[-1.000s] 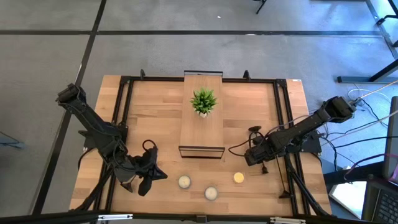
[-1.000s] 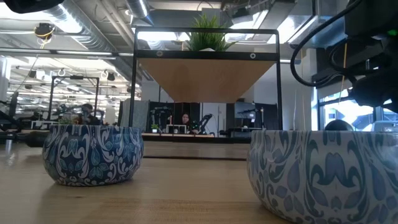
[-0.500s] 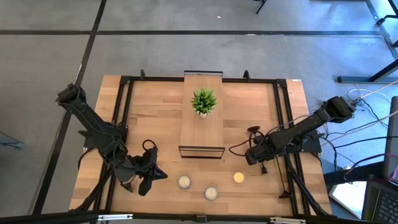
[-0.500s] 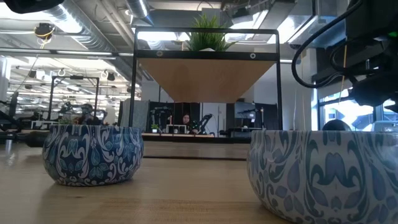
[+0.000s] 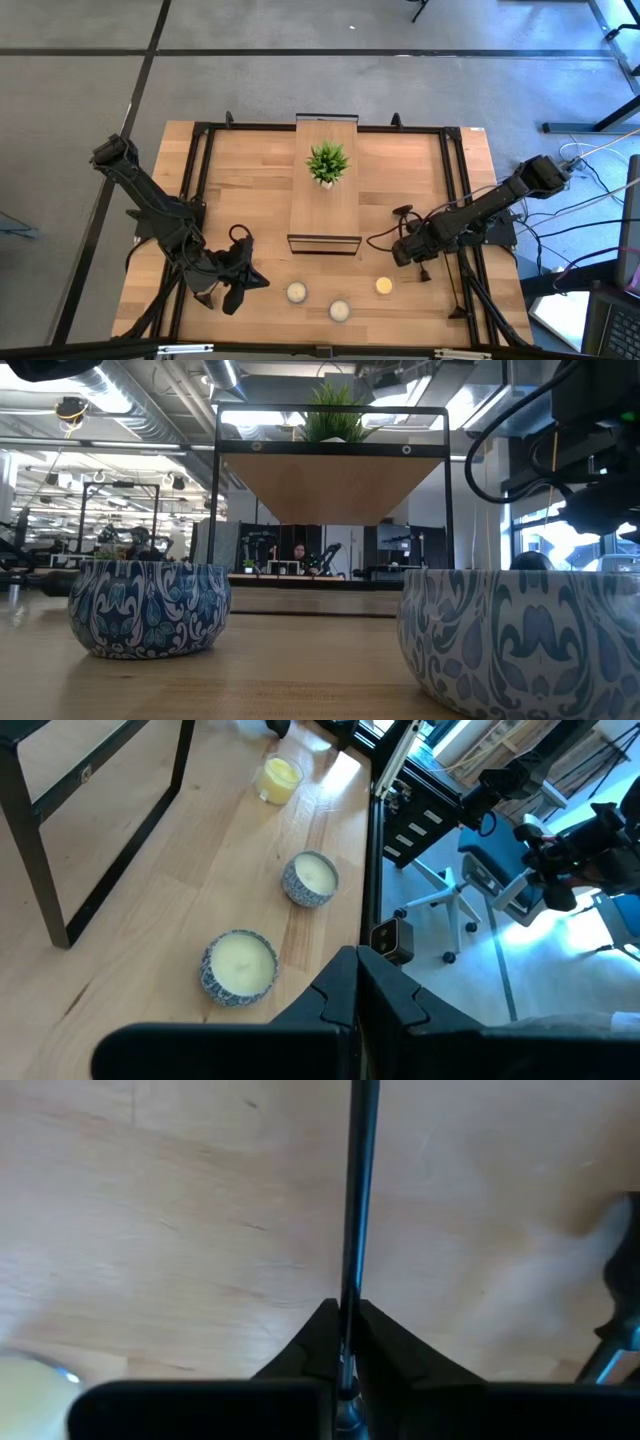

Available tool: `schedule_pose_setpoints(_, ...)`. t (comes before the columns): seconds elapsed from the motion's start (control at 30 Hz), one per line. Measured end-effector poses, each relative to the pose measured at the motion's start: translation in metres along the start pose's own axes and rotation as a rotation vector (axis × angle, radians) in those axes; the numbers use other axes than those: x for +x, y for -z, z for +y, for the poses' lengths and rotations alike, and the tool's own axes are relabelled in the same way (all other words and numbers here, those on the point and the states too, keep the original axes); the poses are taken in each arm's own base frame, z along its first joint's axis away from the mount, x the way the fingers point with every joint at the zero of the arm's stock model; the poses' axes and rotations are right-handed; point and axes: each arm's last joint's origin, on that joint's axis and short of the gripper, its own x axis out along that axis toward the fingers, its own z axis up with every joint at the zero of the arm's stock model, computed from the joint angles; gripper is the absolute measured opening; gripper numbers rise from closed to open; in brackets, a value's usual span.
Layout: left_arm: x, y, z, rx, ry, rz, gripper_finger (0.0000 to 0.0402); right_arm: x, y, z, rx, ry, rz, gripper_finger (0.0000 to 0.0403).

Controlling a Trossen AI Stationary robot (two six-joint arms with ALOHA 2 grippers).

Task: Pick & Place candle stick holders
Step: Put the middle candle holder on the shelf

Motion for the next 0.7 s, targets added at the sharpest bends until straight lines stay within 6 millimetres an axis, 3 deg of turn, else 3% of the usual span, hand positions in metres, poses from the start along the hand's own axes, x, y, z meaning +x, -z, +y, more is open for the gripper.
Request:
schedule_pose_setpoints(0.33,0.0,0.0,0.0,0.008,0.001,0.001,0.0002,-0.019,0.006,0.013,-0.047,-0.016,0.01,0.0019)
schedule_pose_setpoints(0.7,0.0,0.0,0.0,0.008,-0.005,-0.007,0.0002,-0.088,0.023,0.029,-0.17,0.037,0.048,0.0018)
